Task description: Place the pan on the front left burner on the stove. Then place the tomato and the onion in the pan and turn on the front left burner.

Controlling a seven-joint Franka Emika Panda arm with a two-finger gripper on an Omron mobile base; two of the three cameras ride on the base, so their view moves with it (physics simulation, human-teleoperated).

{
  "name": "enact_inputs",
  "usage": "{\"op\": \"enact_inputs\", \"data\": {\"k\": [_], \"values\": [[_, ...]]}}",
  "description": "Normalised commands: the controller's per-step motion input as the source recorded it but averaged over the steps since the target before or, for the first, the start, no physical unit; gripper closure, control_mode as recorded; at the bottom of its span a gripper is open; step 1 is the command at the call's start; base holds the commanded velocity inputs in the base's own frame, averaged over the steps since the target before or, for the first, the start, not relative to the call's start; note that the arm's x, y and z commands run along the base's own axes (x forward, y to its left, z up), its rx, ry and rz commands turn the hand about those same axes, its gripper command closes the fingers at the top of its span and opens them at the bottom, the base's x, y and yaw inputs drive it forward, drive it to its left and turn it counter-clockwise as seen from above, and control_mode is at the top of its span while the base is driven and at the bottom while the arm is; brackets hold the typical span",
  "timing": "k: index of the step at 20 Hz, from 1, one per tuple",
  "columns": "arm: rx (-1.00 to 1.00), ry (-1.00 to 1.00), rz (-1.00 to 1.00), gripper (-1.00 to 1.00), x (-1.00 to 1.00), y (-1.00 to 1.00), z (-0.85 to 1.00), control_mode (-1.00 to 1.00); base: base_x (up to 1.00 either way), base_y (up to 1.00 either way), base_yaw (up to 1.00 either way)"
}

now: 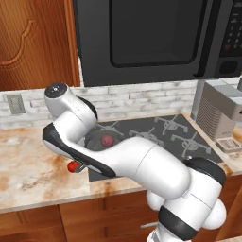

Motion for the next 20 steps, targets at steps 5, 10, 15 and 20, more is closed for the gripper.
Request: {"op": "enact_inputs", "data": {"k": [5,10,15,20], "values": [[0.00,-0.01,0.09,-1.00,0.00,-0.02,-0.02,-1.00,0.00,0.00,0.00],[-0.03,-0.05,0.03,-1.00,0.03,0.04,-0.22,-1.00,0.00,0.00,0.00],[-0.07,0.11,0.18,-1.00,0.20,0.00,-0.34,-1.00,0.00,0.00,0.00],[-0.10,0.24,0.30,-1.00,0.34,0.00,-0.24,-1.00,0.00,0.00,0.00]]}}
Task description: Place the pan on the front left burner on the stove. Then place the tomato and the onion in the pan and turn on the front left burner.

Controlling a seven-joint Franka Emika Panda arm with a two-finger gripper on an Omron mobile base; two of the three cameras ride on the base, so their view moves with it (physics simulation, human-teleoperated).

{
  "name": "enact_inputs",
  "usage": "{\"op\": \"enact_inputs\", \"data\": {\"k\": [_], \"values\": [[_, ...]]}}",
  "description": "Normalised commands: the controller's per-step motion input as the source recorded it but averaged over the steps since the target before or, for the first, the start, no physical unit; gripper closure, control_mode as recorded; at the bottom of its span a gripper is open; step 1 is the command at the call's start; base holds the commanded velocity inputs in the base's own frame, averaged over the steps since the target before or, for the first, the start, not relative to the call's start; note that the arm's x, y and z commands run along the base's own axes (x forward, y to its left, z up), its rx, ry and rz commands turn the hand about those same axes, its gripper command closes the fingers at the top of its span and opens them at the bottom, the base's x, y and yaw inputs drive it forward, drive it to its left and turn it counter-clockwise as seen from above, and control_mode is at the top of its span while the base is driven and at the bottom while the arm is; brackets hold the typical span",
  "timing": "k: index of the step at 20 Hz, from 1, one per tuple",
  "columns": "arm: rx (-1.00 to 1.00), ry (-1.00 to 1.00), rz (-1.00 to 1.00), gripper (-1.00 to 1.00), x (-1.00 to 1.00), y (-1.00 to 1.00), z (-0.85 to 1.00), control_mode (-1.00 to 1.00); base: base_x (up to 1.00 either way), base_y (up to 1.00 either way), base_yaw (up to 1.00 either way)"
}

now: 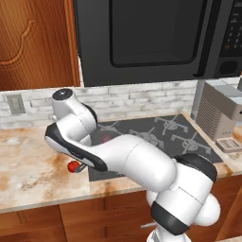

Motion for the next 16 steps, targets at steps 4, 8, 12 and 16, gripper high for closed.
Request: {"op": "enact_inputs", "data": {"k": [4,8,12,16], "values": [[-0.13,0.18,0.29,-1.00,0.18,0.00,-0.16,-1.00,0.00,0.00,0.00],[-0.23,0.11,0.28,-1.00,0.06,0.07,-0.08,-1.00,0.00,0.00,0.00],[-0.24,0.03,0.33,-1.00,0.00,0.03,-0.07,-1.00,0.00,0.00,0.00],[-0.10,0.00,0.39,-1.00,0.00,0.00,-0.08,-1.00,0.00,0.00,0.00]]}}
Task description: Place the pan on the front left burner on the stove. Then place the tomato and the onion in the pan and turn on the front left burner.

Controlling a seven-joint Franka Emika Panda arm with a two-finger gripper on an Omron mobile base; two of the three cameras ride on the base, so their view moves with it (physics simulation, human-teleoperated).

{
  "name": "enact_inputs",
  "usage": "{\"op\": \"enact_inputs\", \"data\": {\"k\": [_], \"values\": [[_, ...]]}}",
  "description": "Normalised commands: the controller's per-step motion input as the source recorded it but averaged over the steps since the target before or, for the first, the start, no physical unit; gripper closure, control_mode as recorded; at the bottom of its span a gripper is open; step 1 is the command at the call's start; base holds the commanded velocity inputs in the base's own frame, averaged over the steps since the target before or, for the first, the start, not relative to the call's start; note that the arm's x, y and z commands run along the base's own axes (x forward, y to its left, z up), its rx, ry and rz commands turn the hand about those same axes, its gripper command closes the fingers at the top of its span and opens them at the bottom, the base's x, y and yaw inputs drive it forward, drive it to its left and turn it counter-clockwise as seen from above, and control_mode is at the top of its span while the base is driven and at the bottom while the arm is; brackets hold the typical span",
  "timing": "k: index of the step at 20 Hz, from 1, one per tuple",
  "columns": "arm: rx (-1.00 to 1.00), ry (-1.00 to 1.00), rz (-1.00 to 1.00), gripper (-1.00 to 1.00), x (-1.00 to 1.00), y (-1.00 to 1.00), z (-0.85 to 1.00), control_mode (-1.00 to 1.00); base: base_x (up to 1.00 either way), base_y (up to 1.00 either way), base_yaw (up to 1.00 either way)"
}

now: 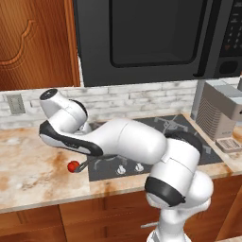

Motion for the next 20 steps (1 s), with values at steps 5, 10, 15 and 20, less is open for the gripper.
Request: {"op": "enact_inputs", "data": {"k": [5,10,15,20], "values": [[0.00,0.00,0.40,-1.00,0.00,0.00,-0.16,-1.00,0.00,0.00,0.00],[0.05,0.00,0.32,-1.00,-0.15,-0.11,-0.31,-1.00,0.00,0.00,0.00],[0.03,0.00,0.29,-1.00,-0.18,-0.17,-0.32,-1.00,0.00,0.00,0.00],[0.00,-0.01,0.25,-1.00,0.00,-0.16,-0.23,-1.00,0.00,0.00,0.00]]}}
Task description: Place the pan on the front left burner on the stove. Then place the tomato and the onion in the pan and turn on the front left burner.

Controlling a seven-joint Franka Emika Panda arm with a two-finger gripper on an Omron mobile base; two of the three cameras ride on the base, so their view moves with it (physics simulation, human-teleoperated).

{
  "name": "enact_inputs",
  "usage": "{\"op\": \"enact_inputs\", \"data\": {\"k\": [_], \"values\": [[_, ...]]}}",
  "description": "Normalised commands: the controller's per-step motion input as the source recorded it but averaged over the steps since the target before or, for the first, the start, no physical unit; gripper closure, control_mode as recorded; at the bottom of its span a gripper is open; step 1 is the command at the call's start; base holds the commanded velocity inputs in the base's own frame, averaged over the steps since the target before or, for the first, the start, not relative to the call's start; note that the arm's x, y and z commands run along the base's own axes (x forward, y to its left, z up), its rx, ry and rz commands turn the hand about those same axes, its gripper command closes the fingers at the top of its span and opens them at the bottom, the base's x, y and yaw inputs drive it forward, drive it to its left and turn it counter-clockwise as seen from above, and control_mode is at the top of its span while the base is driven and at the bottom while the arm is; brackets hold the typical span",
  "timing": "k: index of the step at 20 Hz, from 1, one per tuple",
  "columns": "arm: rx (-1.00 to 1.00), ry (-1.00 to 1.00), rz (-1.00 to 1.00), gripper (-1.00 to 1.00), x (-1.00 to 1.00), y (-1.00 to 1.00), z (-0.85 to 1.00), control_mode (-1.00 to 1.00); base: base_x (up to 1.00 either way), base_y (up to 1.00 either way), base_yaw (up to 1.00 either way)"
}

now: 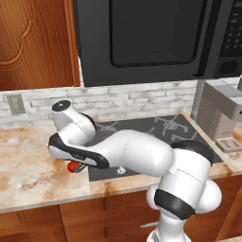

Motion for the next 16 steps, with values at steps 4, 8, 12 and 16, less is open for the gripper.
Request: {"op": "enact_inputs", "data": {"k": [4,8,12,16], "values": [[0.00,0.00,0.25,-1.00,0.00,-0.02,-0.26,-1.00,0.00,0.00,0.00],[0.00,0.00,0.19,-1.00,0.00,0.00,-0.23,-1.00,0.00,0.00,0.00],[0.00,0.00,0.12,-1.00,0.00,0.00,-0.18,-1.00,0.00,0.00,0.00],[-0.03,0.00,0.04,-1.00,0.00,0.07,-0.17,-1.00,0.00,0.00,0.00]]}}
